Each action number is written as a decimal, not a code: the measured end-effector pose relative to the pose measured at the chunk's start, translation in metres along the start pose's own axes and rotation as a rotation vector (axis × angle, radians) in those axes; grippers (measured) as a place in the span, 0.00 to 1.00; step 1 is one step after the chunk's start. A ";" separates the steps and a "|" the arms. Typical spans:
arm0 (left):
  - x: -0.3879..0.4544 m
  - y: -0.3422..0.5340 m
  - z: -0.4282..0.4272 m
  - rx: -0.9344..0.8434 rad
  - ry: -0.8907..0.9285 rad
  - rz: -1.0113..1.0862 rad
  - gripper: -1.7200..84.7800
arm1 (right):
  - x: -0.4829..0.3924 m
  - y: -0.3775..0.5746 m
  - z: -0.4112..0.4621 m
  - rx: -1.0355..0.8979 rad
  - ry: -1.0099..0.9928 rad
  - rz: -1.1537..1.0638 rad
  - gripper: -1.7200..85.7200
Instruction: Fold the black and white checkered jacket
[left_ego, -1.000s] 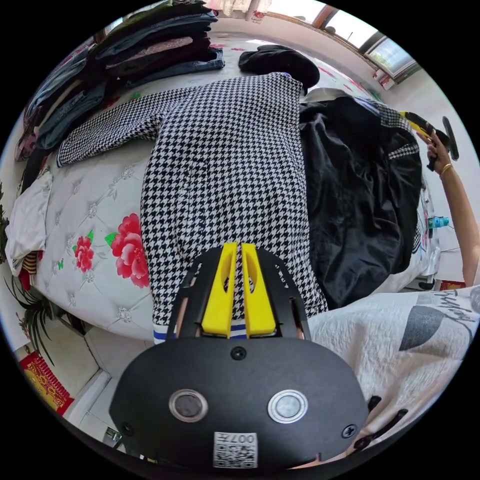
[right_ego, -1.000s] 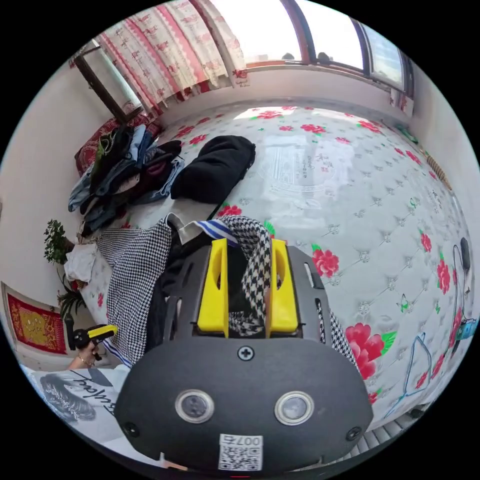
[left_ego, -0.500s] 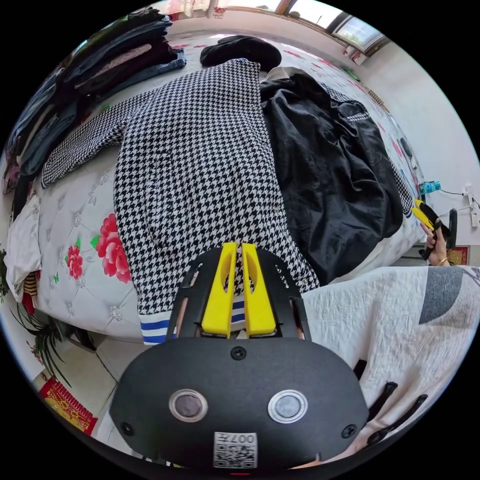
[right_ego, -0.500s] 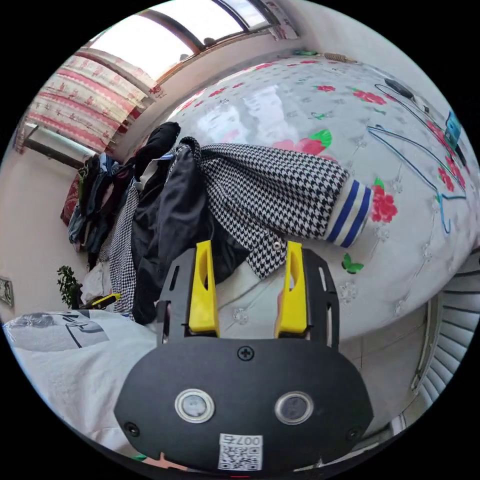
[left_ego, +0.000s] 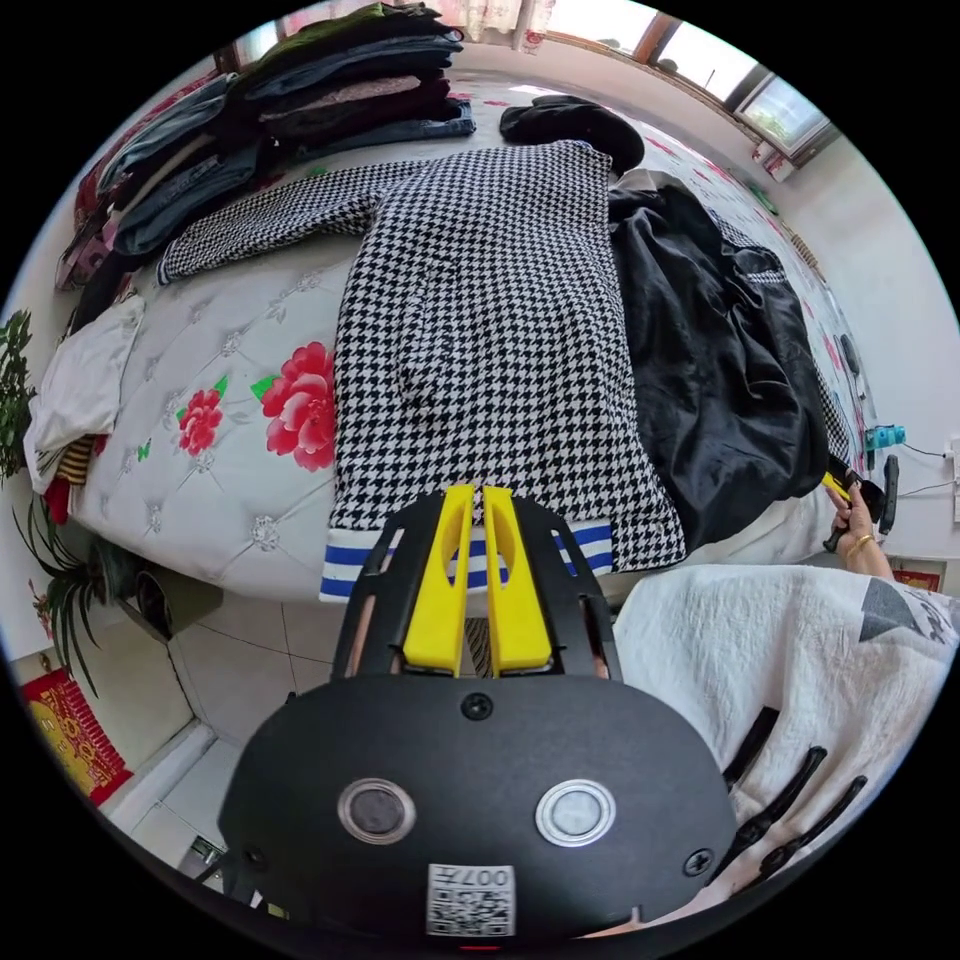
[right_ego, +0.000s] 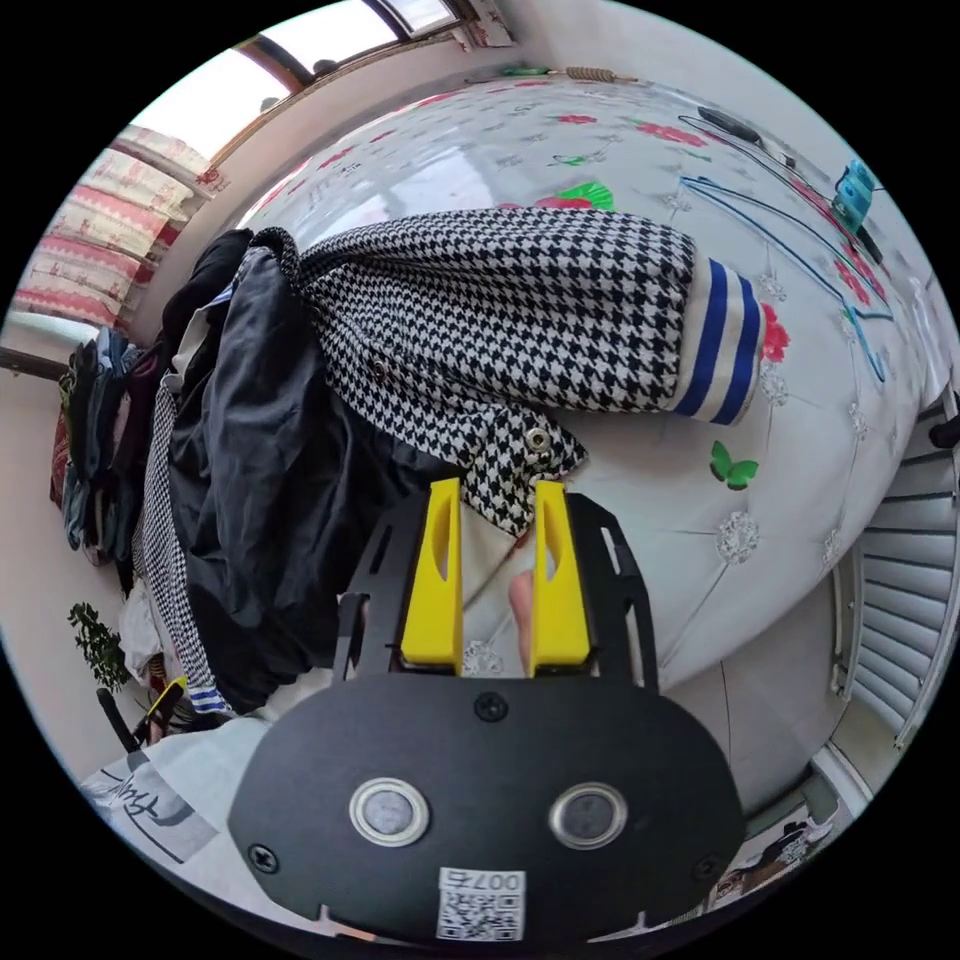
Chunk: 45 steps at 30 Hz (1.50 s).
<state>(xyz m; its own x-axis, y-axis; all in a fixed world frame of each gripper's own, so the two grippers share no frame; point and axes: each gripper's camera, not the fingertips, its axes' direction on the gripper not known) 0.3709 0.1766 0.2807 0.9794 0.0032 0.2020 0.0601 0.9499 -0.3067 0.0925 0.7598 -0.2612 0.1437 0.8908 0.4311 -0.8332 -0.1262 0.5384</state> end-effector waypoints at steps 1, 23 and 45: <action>-0.006 0.003 0.002 -0.001 0.007 -0.022 0.01 | -0.002 -0.004 -0.001 -0.023 -0.033 -0.028 0.08; -0.013 0.002 0.032 -0.012 0.026 0.053 0.01 | -0.370 0.182 0.023 -0.319 -0.381 -1.158 0.11; 0.184 -0.025 0.142 -0.221 -0.048 0.614 0.01 | -0.103 -0.045 0.120 -0.238 0.646 -0.347 0.11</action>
<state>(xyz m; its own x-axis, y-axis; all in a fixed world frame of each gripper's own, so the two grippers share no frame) 0.5227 0.1980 0.4577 0.8388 0.5434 -0.0317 -0.4644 0.6841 -0.5624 0.1789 0.6210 -0.2431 0.1388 0.9494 -0.2816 -0.9002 0.2395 0.3636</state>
